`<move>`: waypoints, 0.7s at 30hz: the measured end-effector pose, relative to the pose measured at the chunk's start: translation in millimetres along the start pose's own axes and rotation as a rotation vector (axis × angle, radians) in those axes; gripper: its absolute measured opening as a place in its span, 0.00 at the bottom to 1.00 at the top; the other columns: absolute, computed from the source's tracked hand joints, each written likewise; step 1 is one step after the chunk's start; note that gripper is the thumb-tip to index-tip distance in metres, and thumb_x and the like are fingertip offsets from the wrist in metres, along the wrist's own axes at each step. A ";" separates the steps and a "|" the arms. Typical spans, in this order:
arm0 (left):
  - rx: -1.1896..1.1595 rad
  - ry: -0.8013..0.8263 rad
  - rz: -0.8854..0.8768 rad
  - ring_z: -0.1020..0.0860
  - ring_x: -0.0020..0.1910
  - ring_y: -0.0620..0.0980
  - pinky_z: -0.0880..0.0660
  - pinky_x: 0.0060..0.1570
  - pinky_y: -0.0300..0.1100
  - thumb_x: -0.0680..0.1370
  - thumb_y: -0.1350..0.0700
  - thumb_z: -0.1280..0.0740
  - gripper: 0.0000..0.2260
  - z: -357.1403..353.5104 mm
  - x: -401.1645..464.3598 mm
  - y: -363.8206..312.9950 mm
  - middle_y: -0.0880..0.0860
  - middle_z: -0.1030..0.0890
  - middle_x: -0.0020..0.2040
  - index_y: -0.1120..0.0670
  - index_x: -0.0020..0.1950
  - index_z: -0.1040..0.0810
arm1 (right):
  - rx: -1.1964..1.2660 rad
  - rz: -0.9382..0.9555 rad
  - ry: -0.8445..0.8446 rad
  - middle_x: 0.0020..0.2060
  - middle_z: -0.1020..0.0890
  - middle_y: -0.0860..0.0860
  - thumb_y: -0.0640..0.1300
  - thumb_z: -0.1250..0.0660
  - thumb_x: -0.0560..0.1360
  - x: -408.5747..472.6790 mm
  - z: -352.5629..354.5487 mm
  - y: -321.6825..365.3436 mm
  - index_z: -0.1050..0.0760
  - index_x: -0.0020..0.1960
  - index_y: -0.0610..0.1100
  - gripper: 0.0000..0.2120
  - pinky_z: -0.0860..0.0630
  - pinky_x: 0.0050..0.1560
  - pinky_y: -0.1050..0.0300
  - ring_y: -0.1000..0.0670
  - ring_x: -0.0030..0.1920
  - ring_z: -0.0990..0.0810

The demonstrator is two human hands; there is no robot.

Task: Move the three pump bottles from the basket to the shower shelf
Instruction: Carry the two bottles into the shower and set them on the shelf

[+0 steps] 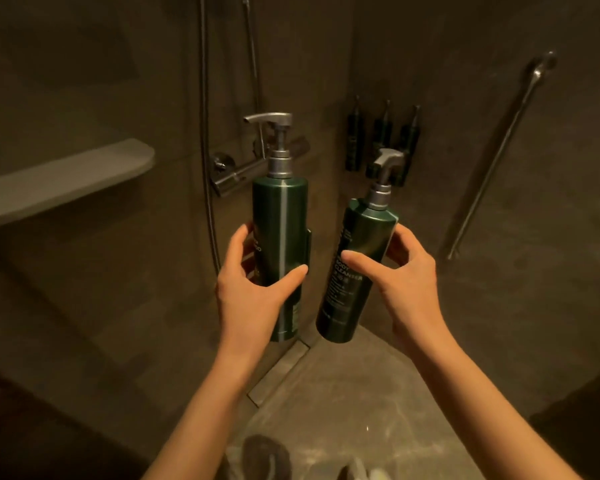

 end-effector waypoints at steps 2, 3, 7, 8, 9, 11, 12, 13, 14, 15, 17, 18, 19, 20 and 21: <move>0.021 -0.065 -0.020 0.28 0.54 0.25 0.30 0.45 0.20 0.63 0.52 0.23 0.36 -6.3 26.5 1.2 0.23 0.27 0.52 0.35 0.66 0.36 | -0.009 0.040 0.092 0.54 0.20 0.61 0.52 0.23 0.63 41.9 -10.7 -2.8 0.26 0.61 0.54 0.28 0.29 0.50 0.65 0.64 0.55 0.24; 0.031 -0.106 -0.030 0.28 0.54 0.26 0.30 0.45 0.20 0.63 0.53 0.23 0.35 -8.8 40.0 1.0 0.24 0.27 0.52 0.33 0.64 0.35 | -0.006 0.063 0.139 0.54 0.20 0.62 0.52 0.23 0.63 63.1 -16.1 -3.1 0.26 0.61 0.54 0.28 0.29 0.50 0.65 0.65 0.56 0.24; 0.085 -0.296 -0.063 0.28 0.53 0.24 0.31 0.48 0.19 0.63 0.56 0.22 0.36 -14.9 89.1 -9.9 0.27 0.26 0.52 0.36 0.65 0.34 | 0.052 0.136 0.317 0.51 0.21 0.65 0.52 0.23 0.62 144.0 -40.4 5.4 0.26 0.59 0.57 0.26 0.31 0.47 0.68 0.70 0.52 0.26; 0.093 -0.336 -0.064 0.28 0.53 0.24 0.32 0.48 0.19 0.63 0.56 0.22 0.37 -14.3 99.6 -13.3 0.30 0.26 0.53 0.41 0.67 0.34 | 0.074 0.143 0.353 0.50 0.23 0.67 0.51 0.23 0.63 161.5 -48.3 9.1 0.28 0.57 0.59 0.26 0.32 0.46 0.69 0.73 0.51 0.26; 0.103 -0.378 -0.068 0.28 0.53 0.23 0.32 0.48 0.19 0.63 0.57 0.22 0.37 -12.3 108.3 -17.7 0.31 0.27 0.54 0.43 0.69 0.34 | 0.095 0.150 0.391 0.48 0.24 0.69 0.51 0.23 0.63 176.6 -57.2 13.9 0.29 0.56 0.61 0.26 0.32 0.45 0.70 0.74 0.49 0.27; 0.144 -0.471 -0.090 0.29 0.52 0.22 0.32 0.47 0.18 0.63 0.56 0.23 0.37 -3.7 122.1 -27.5 0.31 0.28 0.55 0.43 0.69 0.35 | 0.147 0.163 0.490 0.47 0.24 0.69 0.50 0.22 0.63 203.4 -79.3 24.7 0.30 0.55 0.62 0.26 0.31 0.43 0.71 0.74 0.47 0.26; 0.168 -0.513 -0.099 0.29 0.51 0.21 0.32 0.46 0.18 0.63 0.56 0.23 0.37 2.5 127.5 -33.0 0.31 0.29 0.54 0.41 0.68 0.35 | 0.179 0.165 0.545 0.48 0.22 0.67 0.48 0.22 0.63 214.0 -92.3 30.7 0.28 0.56 0.60 0.26 0.30 0.44 0.70 0.71 0.48 0.24; 0.191 -0.549 -0.110 0.29 0.51 0.21 0.32 0.46 0.18 0.64 0.56 0.23 0.36 9.8 131.9 -39.3 0.31 0.29 0.54 0.40 0.67 0.36 | 0.214 0.166 0.597 0.50 0.21 0.64 0.47 0.22 0.63 222.4 -106.0 37.1 0.27 0.59 0.57 0.27 0.29 0.46 0.69 0.68 0.50 0.23; 0.217 -0.584 -0.122 0.29 0.51 0.22 0.31 0.46 0.18 0.64 0.56 0.23 0.36 18.3 135.5 -46.4 0.32 0.29 0.54 0.40 0.67 0.36 | 0.250 0.168 0.639 0.53 0.20 0.61 0.46 0.22 0.62 228.4 -120.2 44.0 0.27 0.61 0.55 0.29 0.27 0.49 0.65 0.64 0.53 0.22; 0.246 -0.625 -0.136 0.28 0.50 0.22 0.31 0.46 0.19 0.64 0.56 0.24 0.36 28.5 138.8 -53.2 0.32 0.29 0.54 0.40 0.67 0.36 | 0.282 0.172 0.674 0.55 0.20 0.59 0.45 0.22 0.62 233.4 -134.3 51.1 0.27 0.63 0.52 0.30 0.26 0.53 0.61 0.59 0.56 0.22; 0.314 -0.718 -0.169 0.29 0.50 0.22 0.31 0.46 0.18 0.64 0.55 0.24 0.36 52.2 145.1 -66.8 0.33 0.29 0.55 0.40 0.67 0.36 | 0.340 0.195 0.731 0.56 0.19 0.56 0.44 0.22 0.62 240.2 -162.0 67.2 0.26 0.63 0.50 0.30 0.25 0.55 0.56 0.55 0.58 0.22; 0.351 -0.764 -0.188 0.29 0.50 0.21 0.32 0.46 0.18 0.64 0.55 0.24 0.37 64.5 148.2 -73.7 0.33 0.30 0.55 0.41 0.68 0.36 | 0.368 0.220 0.762 0.55 0.19 0.56 0.44 0.22 0.63 241.7 -175.3 76.3 0.25 0.62 0.50 0.29 0.26 0.54 0.57 0.55 0.57 0.22; 0.384 -0.804 -0.210 0.30 0.51 0.21 0.32 0.47 0.17 0.64 0.54 0.24 0.37 76.8 150.8 -79.6 0.33 0.30 0.56 0.42 0.69 0.36 | 0.395 0.252 0.796 0.54 0.19 0.57 0.44 0.23 0.63 242.1 -188.3 85.0 0.25 0.62 0.50 0.29 0.26 0.53 0.59 0.57 0.56 0.22; 0.411 -0.834 -0.233 0.30 0.51 0.21 0.32 0.47 0.18 0.64 0.54 0.24 0.38 89.3 153.1 -84.4 0.34 0.30 0.57 0.43 0.70 0.36 | 0.422 0.283 0.828 0.55 0.19 0.58 0.45 0.23 0.63 241.4 -201.5 92.6 0.25 0.62 0.51 0.28 0.26 0.52 0.60 0.58 0.56 0.22; 0.429 -0.858 -0.247 0.30 0.52 0.22 0.31 0.48 0.19 0.64 0.53 0.24 0.38 100.8 155.9 -88.1 0.35 0.30 0.58 0.44 0.70 0.37 | 0.446 0.304 0.854 0.55 0.19 0.59 0.45 0.23 0.63 240.2 -214.3 99.9 0.26 0.62 0.52 0.28 0.26 0.52 0.61 0.59 0.56 0.22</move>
Point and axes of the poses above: each hand's wrist, its own x-axis towards the middle knuckle, its own z-axis out of the back of the hand, y = z × x, the point moved 5 cm from there along x, towards the middle knuckle
